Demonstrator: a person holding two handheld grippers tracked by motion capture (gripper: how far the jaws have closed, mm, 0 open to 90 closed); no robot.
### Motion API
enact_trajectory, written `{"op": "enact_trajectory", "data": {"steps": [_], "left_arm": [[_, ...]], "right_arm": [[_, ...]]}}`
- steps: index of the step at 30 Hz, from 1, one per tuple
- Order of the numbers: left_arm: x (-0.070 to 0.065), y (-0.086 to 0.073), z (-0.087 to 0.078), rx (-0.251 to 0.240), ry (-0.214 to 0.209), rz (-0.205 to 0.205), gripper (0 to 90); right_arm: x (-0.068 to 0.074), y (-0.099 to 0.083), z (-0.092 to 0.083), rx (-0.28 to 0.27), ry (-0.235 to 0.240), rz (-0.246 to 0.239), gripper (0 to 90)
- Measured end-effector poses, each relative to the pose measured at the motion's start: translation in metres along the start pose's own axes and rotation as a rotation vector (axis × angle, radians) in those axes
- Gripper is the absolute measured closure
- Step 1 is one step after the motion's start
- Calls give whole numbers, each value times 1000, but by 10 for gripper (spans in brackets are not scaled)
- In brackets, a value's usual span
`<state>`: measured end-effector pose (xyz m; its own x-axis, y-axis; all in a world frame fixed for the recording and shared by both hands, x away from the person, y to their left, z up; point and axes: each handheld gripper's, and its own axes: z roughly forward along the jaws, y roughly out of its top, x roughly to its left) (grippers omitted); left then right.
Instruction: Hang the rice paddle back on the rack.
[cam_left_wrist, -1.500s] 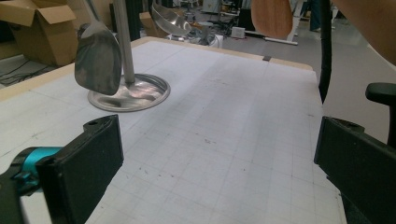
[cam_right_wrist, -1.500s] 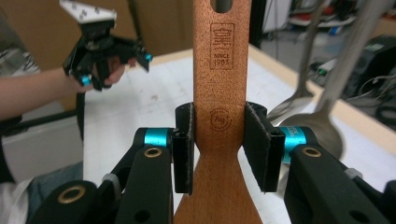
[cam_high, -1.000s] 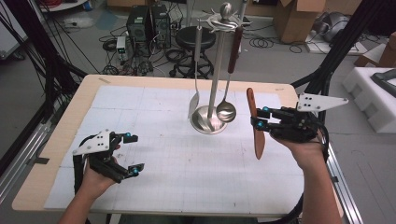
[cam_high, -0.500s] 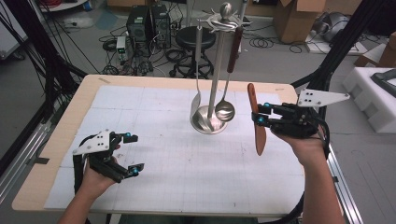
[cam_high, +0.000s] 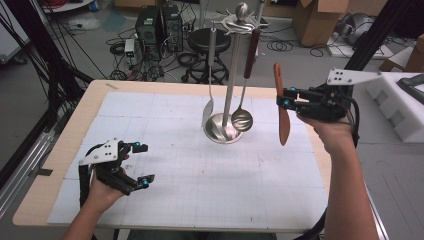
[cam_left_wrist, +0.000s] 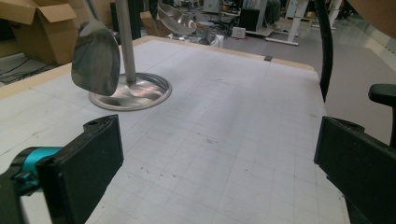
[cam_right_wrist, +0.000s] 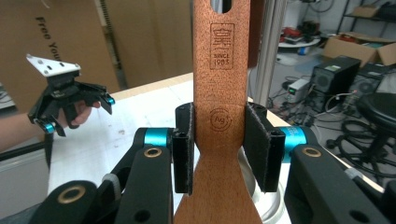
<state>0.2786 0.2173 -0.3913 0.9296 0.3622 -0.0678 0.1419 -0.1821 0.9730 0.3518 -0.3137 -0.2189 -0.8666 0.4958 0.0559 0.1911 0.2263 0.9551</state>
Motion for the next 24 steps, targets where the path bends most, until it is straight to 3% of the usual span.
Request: {"op": "enact_trajectory", "data": {"steps": [4, 13, 24], "left_arm": [[0, 0, -1, -2, 5, 0, 17], [0, 0, -2, 3, 6, 4, 17], [1, 0, -3, 8, 11, 5, 17]], "right_arm": [[-13, 14, 5, 8, -14, -6, 661], [-37, 46, 8, -4, 1, 0, 661], [-66, 60, 22, 11, -23, 33, 660]]}}
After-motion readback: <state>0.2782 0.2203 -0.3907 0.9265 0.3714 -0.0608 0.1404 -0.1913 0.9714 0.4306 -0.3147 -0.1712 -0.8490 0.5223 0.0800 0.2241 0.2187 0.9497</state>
